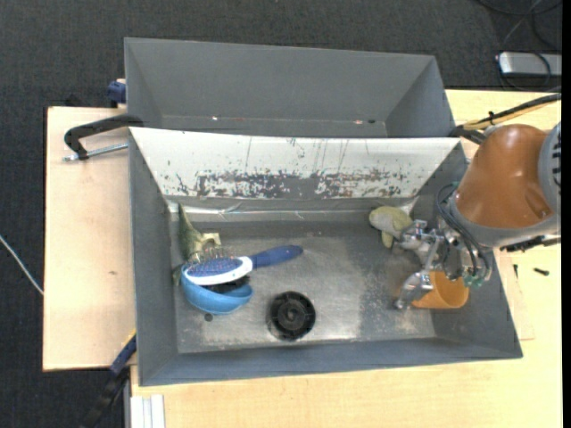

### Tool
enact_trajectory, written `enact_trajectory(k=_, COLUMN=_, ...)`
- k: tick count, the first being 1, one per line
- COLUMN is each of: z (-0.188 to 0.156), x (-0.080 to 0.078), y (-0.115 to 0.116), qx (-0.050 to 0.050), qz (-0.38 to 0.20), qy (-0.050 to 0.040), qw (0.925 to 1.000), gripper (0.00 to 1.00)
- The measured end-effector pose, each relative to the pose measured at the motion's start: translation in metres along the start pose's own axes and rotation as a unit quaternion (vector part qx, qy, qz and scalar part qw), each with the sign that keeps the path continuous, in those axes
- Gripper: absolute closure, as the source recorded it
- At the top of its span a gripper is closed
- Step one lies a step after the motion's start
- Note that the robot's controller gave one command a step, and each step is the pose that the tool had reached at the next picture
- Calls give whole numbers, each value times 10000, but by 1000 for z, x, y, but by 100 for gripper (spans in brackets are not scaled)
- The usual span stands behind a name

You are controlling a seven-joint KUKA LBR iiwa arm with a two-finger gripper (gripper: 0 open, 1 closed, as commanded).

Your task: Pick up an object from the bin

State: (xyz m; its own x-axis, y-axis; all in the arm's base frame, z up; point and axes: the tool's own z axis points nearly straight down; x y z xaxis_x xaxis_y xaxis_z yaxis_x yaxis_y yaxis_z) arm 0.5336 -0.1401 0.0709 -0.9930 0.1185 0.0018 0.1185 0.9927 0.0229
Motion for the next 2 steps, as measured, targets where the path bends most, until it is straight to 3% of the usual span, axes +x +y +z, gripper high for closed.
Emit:
enact_trajectory(k=1, z=-2, x=-2, y=0, qx=3, qz=-12, qy=-26, qw=10000, gripper=100)
enact_trajectory(k=2, z=0, x=0, y=-1, qx=12, qz=2, qy=-8, qw=10000, gripper=0)
